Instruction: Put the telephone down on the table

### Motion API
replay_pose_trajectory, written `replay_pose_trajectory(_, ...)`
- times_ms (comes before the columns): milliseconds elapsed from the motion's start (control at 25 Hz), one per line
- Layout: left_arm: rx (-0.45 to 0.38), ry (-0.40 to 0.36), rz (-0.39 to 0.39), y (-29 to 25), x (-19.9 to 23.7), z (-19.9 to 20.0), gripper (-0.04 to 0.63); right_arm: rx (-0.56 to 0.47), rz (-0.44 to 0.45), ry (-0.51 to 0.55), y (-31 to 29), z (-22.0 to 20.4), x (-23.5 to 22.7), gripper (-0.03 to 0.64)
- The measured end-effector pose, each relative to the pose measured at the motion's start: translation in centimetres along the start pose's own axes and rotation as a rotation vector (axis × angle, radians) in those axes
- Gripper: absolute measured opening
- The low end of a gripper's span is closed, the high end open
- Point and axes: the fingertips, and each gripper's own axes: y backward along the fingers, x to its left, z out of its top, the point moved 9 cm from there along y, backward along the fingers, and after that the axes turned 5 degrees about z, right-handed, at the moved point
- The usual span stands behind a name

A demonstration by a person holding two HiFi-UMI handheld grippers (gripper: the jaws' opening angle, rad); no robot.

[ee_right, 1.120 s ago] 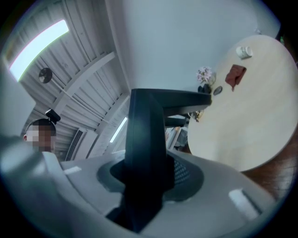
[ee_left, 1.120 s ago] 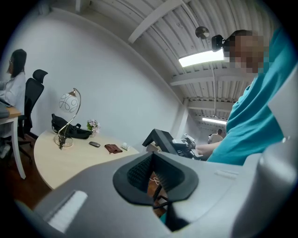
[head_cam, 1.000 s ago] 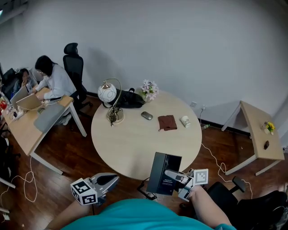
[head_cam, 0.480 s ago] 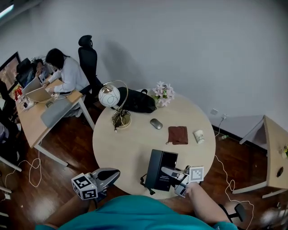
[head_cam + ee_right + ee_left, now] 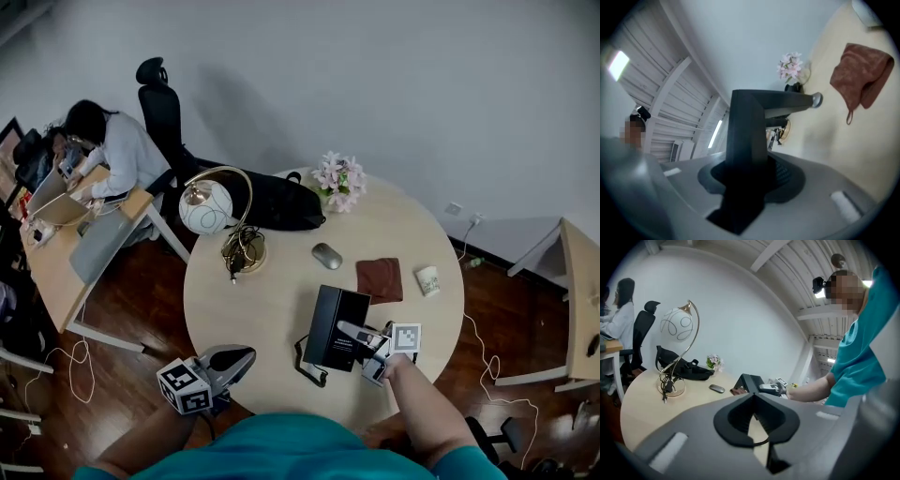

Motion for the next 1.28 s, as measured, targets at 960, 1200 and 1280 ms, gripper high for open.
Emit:
replay_pose_trajectory(960,0.119,0.07,-0.118,-5.0,7.9,0.8,0.005,0.028,-0.109,-0.075,-5.2,4.1,-13.2,0.16)
replay_pose_trajectory(1200,0.116,0.087,-0.123,-5.1,8.2,0.7,0.006,0.041,-0.216,-0.064,-4.6,4.3,-13.5,0.187)
replay_pose_trajectory(1280,0.114,0.092,-0.125,-5.1,8.2,0.8,0.005,0.021,-0.254,-0.076,-4.4,4.3,-13.5,0.209)
